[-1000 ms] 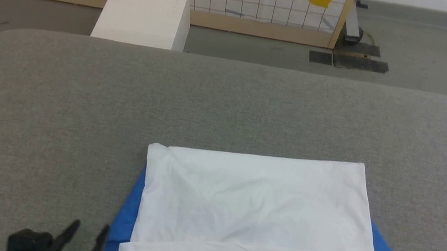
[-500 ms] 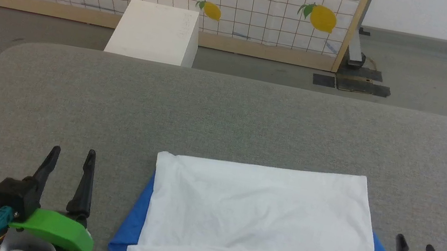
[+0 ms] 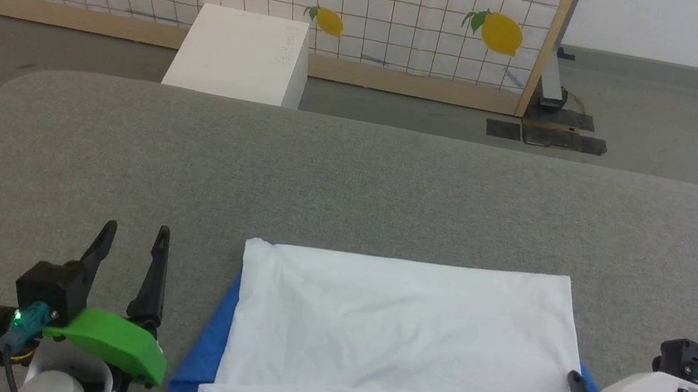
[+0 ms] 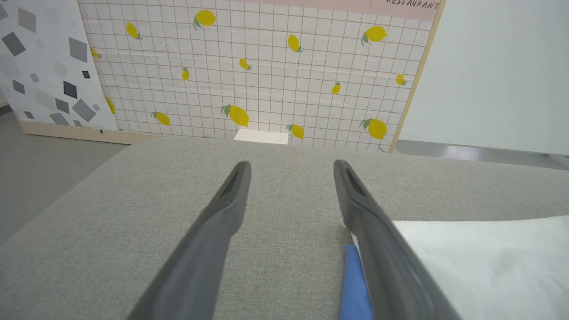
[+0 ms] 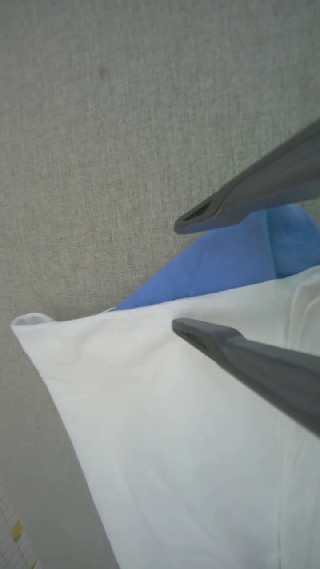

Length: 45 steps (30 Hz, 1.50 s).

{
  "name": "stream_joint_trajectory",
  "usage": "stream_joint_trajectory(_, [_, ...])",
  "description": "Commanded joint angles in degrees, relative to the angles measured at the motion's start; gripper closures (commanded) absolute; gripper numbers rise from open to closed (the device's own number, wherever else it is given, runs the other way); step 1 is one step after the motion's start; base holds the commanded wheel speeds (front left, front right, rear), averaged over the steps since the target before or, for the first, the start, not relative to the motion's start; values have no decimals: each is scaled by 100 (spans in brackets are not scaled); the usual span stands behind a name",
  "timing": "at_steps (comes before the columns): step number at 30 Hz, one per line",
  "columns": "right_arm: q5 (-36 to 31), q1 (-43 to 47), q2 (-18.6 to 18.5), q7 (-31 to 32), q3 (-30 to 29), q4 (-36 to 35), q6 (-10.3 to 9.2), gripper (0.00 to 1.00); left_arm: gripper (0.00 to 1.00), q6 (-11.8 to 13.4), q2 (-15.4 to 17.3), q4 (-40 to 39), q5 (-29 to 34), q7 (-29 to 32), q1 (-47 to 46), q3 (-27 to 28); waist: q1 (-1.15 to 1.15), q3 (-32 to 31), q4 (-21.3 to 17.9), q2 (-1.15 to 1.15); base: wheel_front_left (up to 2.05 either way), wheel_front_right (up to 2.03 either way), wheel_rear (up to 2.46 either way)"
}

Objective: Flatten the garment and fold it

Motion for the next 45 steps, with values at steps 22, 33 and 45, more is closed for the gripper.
stream_joint_trajectory(22, [137, -492, -65, 806, 212, 691, -8, 100, 0, -186, -279, 227, 236, -27, -129, 219, 0, 40, 58, 0, 0, 0, 0])
stream_joint_trajectory(33, [-1346, 62, -307, 814, -1032, -609, -8, 100, 0, -159, -321, 143, 274, -27, -3, 325, 0, 108, 18, 0, 0, 0, 0])
stream_joint_trajectory(45, [-855, 641, -36, 2017, 489, -3390, -8, 100, 0, -158, -292, 36, 328, -27, 76, 371, 0, 130, -40, 0, 0, 0, 0])
